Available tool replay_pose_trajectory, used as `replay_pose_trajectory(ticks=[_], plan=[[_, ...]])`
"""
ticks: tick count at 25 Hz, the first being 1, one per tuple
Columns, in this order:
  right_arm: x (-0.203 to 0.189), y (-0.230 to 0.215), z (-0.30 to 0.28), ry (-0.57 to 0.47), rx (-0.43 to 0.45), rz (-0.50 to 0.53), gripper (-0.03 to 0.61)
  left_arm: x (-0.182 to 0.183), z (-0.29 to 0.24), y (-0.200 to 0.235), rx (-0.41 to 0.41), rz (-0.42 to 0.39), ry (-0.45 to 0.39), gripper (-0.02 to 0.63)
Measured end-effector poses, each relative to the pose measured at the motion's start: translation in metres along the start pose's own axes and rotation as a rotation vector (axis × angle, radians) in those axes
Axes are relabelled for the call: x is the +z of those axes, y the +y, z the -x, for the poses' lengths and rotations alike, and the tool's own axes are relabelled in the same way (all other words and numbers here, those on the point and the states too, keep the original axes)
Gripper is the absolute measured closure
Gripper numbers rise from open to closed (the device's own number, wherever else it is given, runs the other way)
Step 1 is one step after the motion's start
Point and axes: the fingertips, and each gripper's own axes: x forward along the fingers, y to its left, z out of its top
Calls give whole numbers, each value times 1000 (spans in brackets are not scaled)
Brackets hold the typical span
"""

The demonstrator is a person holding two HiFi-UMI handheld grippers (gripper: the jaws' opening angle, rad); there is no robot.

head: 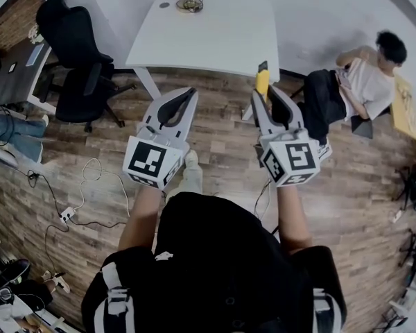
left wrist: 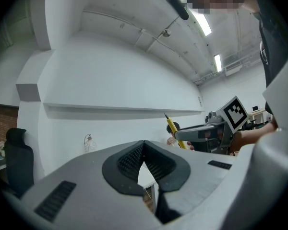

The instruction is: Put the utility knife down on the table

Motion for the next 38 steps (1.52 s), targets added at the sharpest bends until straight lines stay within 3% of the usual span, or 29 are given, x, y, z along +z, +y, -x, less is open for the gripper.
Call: replay_pose_trajectory(ticks=[15, 30, 35, 38], plan=[[1, -34, -101, 13, -15, -10, 440, -5, -79, 81, -23, -14, -5, 592], [2, -36, -193, 42, -50, 10, 440, -18, -126, 169, -62, 22, -5, 592], [5, -32, -254, 64, -75, 26, 440, -22, -146, 227, -75, 38, -2, 593], [0, -30, -254, 53, -75, 25, 440, -26, -147, 224, -90, 25, -4, 592]])
